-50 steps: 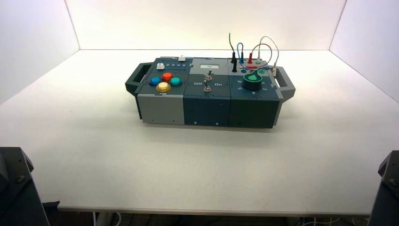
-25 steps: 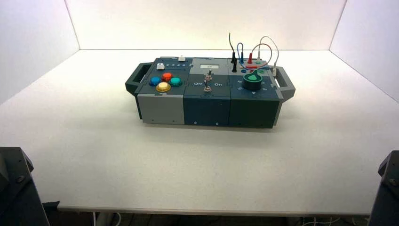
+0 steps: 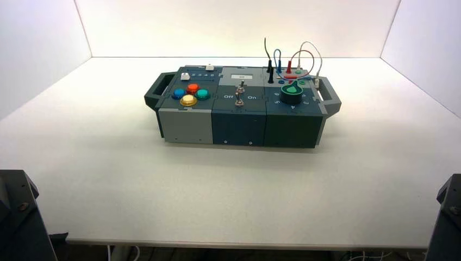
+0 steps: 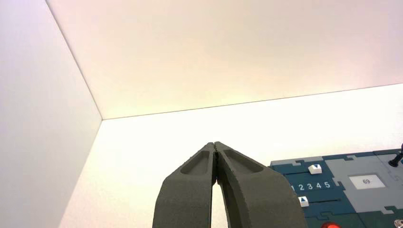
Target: Push the blue button with the right gripper.
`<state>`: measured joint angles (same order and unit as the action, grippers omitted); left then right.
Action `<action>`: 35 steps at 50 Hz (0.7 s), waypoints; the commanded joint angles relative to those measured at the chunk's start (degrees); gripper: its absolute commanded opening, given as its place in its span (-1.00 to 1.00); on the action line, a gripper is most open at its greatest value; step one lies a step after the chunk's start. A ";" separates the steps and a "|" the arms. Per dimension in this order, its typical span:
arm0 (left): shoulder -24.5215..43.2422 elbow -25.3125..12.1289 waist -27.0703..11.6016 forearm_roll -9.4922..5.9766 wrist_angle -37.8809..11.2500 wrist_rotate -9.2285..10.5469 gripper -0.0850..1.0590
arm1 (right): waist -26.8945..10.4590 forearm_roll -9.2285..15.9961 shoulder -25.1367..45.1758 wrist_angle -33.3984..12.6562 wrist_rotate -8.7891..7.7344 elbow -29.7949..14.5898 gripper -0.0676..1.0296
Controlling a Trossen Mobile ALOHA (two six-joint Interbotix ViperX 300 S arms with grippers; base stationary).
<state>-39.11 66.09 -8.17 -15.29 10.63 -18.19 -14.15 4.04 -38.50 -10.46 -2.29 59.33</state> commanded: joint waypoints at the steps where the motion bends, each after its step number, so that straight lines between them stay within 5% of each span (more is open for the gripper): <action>1: 0.26 -1.58 0.18 -0.26 0.09 0.26 -0.91 | -2.72 0.26 0.26 -1.85 -0.09 -3.16 -0.13; 10: 1.23 -2.20 0.18 -0.53 -1.76 0.35 -0.91 | -7.56 0.44 2.64 -8.35 -0.09 -6.59 -0.43; 20: 1.93 -3.52 0.18 -1.67 -6.24 1.32 -0.91 | -13.18 0.70 5.27 -13.27 -0.09 -10.55 -0.52; 35: 2.11 -5.80 0.26 -2.29 -12.74 4.31 -0.91 | -19.42 2.37 11.16 -21.27 -1.14 -19.60 -0.82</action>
<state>-36.83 62.49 -8.17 -17.49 -1.14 -14.33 -31.82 5.27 -28.92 -29.62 -2.99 44.47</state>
